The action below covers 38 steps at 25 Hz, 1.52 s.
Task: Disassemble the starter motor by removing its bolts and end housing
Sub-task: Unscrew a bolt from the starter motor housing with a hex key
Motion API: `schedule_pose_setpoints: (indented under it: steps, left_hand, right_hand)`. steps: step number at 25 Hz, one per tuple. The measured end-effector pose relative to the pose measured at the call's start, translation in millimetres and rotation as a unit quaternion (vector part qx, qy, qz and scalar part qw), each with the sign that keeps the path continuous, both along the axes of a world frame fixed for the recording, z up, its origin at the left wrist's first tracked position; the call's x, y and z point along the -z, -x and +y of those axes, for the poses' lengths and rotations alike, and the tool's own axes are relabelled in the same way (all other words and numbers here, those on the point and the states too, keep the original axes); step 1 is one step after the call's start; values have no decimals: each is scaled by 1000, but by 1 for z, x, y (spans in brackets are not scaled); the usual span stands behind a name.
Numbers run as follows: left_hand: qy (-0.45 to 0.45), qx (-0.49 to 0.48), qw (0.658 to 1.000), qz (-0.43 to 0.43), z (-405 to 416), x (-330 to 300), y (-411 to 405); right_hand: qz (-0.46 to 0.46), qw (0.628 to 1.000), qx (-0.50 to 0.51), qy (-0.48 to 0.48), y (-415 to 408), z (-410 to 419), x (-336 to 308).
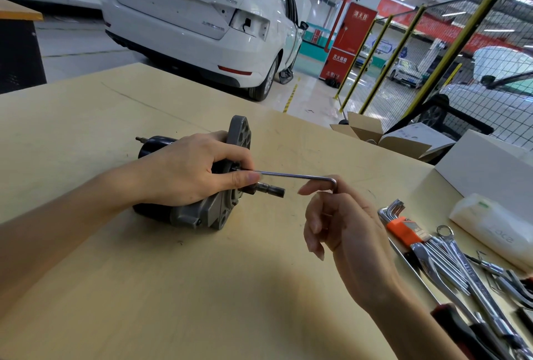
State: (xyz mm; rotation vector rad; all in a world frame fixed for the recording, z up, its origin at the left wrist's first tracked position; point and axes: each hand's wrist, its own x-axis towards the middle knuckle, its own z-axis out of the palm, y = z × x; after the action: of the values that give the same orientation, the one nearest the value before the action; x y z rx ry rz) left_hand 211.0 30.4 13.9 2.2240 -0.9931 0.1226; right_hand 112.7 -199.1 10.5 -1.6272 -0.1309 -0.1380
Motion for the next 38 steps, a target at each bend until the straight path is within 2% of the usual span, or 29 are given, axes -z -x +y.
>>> schedule_pose_setpoints:
  steps: [5,9,15,20,24,32,38]
  left_hand:
    - [-6,9,1000,6,0,-1,1]
    - [-8,8,1000,8,0,-2,2]
    - [-10,6,1000,5,0,-3,2]
    - [-7,2,1000,1,0,-1,2]
    - [-1,10,1000,13,0,-2,2]
    - [5,7,1000,15,0,-1,2]
    - [1,11,1000,11,0,-2,2]
  right_hand:
    - [-10,999,28,27,-1,1,3]
    - [35,999,31,-9,-2,3,3]
    - [83,994,-26,-62,-4,3,0]
    - [62,991,-75,-90,-2,1,-2]
    - [33,992,-76,-99,-1,2,-4]
    - [1,1000,-8,6,1,2,3]
    - [4,1000,13,22,1,4,1]
